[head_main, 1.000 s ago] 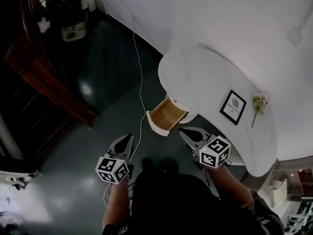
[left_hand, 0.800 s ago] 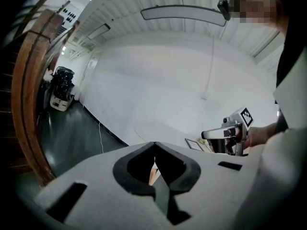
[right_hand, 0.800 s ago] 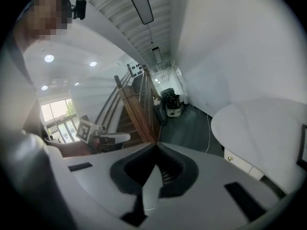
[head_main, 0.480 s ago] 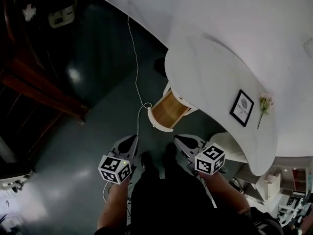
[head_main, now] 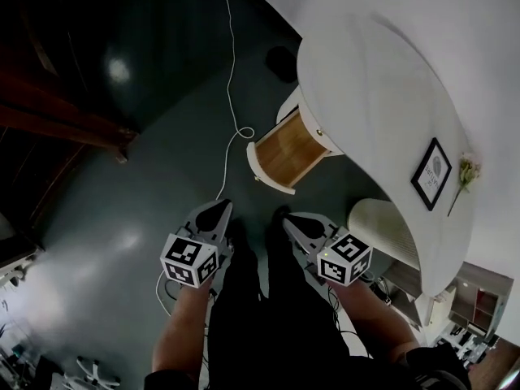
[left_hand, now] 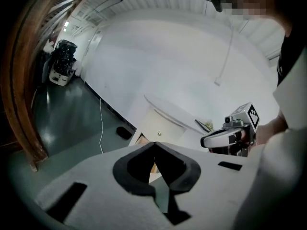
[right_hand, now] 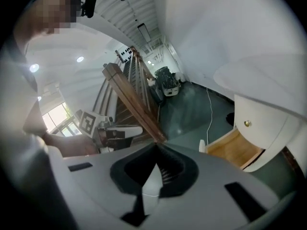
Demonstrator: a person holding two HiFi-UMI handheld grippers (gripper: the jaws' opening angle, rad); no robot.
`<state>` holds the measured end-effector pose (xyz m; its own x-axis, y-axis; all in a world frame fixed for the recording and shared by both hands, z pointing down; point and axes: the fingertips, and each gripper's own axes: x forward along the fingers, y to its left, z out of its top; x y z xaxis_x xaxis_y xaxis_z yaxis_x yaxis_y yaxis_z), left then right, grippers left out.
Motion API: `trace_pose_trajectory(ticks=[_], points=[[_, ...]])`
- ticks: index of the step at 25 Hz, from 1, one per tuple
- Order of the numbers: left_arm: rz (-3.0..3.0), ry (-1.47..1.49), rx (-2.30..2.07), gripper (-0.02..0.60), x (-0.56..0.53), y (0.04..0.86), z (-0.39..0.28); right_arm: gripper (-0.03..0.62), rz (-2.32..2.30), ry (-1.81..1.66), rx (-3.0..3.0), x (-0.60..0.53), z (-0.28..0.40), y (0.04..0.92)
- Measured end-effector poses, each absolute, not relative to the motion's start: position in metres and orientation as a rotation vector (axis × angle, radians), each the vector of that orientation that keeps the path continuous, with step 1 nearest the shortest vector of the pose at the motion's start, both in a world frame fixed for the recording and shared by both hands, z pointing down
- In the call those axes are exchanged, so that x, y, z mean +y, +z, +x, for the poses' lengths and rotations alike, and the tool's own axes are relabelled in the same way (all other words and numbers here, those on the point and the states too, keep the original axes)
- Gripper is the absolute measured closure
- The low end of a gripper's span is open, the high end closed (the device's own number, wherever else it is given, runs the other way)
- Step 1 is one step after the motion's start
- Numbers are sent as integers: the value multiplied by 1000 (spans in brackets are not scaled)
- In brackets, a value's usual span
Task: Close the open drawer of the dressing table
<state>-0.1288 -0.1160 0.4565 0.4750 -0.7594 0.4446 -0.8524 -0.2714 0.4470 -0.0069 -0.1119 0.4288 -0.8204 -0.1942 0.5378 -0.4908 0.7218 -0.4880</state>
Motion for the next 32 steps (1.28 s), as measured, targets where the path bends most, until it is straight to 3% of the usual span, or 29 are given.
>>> trace_pose_trajectory(ticks=[9,23,32], points=[[2017,286,-1217,572,-134,584,-112,588,539,951,-2387,-132,-8,553],[2041,372,-1162,572,-169,739,-59,588,513,989,-2402,-144,15,673],[2049,470,-1098,516,-171,801,-47,588,522,1033,-2392,-140,22,721]])
